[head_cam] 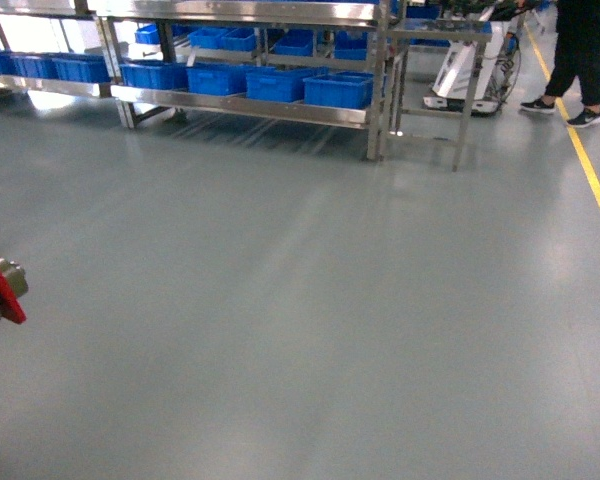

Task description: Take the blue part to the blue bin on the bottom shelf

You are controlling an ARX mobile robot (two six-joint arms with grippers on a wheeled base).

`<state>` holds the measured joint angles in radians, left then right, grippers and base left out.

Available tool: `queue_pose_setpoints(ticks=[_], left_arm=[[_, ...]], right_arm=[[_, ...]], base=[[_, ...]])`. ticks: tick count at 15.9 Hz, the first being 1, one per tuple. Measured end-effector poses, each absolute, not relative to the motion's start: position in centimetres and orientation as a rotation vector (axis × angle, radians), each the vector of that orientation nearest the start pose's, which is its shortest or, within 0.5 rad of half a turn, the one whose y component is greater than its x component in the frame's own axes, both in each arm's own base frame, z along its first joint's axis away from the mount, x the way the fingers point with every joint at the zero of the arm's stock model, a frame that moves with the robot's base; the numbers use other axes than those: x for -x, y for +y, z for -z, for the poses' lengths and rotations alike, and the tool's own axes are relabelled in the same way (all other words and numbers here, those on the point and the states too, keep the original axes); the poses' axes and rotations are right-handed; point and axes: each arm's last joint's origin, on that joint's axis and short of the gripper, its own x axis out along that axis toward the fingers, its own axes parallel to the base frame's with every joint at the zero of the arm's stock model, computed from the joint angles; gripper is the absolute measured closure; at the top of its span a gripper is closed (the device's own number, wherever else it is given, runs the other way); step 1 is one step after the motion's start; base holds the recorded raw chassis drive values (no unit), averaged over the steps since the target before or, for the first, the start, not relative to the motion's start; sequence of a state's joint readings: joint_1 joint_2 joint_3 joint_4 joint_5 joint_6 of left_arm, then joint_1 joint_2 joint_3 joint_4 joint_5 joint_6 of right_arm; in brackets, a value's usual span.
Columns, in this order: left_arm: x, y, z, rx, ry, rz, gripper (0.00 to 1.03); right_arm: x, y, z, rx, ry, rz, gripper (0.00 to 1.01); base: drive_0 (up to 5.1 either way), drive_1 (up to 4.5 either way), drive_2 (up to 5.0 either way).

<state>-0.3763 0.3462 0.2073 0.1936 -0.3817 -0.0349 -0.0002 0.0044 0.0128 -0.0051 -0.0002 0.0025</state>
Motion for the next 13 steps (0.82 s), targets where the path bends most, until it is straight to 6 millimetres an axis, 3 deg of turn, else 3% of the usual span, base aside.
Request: queue_pose_setpoints(ticks=[13], left_arm=[[-11.29,-3.30,-22.37,0.055,-0.050,-0.004,0.59]], right_arm=[[-9.72,0.00,-16.71,-0.002,-0.004,0.000,0.03]], base=[[-1.5,-1.53,-1.5]])
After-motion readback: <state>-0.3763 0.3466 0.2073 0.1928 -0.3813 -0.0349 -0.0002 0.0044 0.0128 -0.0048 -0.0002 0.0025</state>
